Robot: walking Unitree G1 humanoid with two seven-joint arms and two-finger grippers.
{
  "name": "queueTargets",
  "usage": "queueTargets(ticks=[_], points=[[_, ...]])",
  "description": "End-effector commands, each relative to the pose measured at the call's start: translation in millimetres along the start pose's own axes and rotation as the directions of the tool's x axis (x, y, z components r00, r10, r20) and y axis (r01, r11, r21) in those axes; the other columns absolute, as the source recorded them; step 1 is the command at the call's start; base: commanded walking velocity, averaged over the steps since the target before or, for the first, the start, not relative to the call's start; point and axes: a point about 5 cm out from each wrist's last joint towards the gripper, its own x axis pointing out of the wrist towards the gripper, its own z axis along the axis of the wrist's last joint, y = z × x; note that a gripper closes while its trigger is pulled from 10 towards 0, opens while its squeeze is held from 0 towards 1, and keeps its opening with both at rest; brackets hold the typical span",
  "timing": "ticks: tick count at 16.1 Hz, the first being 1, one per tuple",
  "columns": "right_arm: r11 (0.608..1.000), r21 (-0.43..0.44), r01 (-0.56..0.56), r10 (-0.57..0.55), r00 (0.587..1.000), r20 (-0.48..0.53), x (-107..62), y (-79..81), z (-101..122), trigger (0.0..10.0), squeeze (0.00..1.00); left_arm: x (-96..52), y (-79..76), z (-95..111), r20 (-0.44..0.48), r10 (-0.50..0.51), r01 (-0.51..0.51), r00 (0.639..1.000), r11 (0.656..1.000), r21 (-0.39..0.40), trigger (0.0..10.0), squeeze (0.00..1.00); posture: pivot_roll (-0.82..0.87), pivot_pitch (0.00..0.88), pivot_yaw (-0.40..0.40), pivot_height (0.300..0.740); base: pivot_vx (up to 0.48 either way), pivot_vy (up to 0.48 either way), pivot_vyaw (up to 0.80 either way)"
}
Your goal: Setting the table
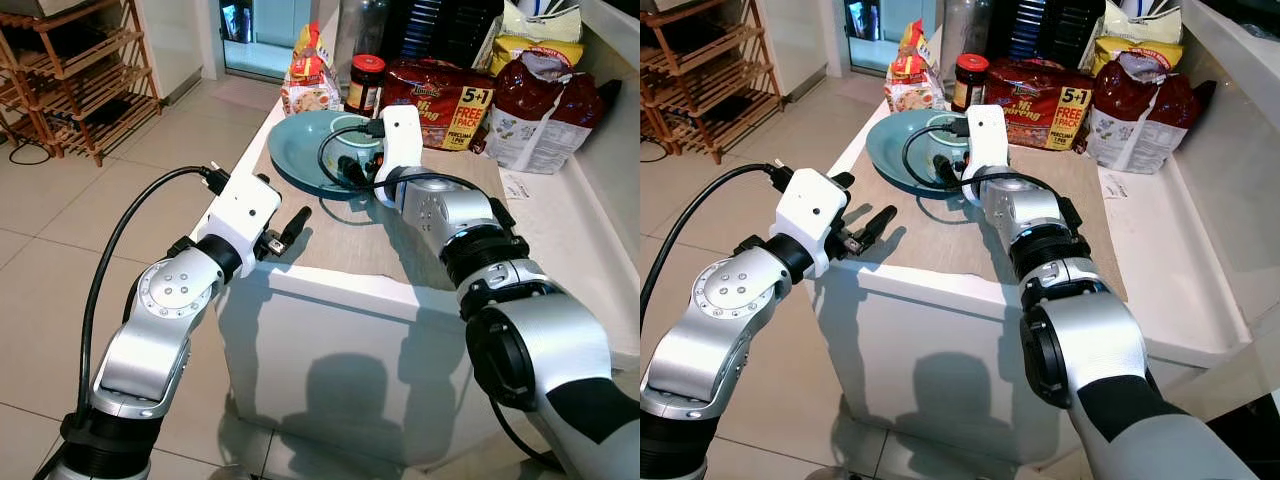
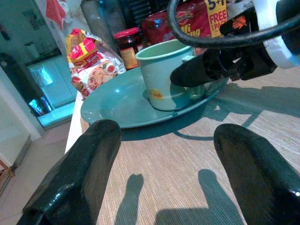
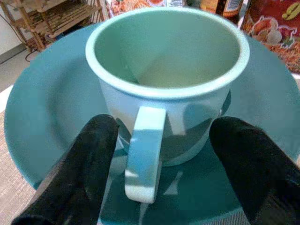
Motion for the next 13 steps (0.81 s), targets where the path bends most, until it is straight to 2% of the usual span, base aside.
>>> queueTargets(ticks=[1, 13], points=[[1.000, 0.006, 0.005, -0.005, 1.000, 0.022, -0.6, -1.7, 9.0, 0.0, 0.00, 1.1, -4.0, 4.0, 0.009, -0.028, 0.028, 1.000, 1.000, 0.006, 10.0, 0.00, 0.12, 0.000, -0.095, 0.740, 0.000, 0.000, 0.00], [1.000, 0.000, -0.010, 0.010, 1.000, 0.020, 0.6, -1.2, 8.7, 0.0, 0.00, 3.7, -4.1, 2.3, -0.001, -0.043, 0.043, 0.999, 0.999, 0.022, 10.0, 0.00, 0.12, 0.000, -0.090, 0.740, 0.000, 0.000, 0.00]])
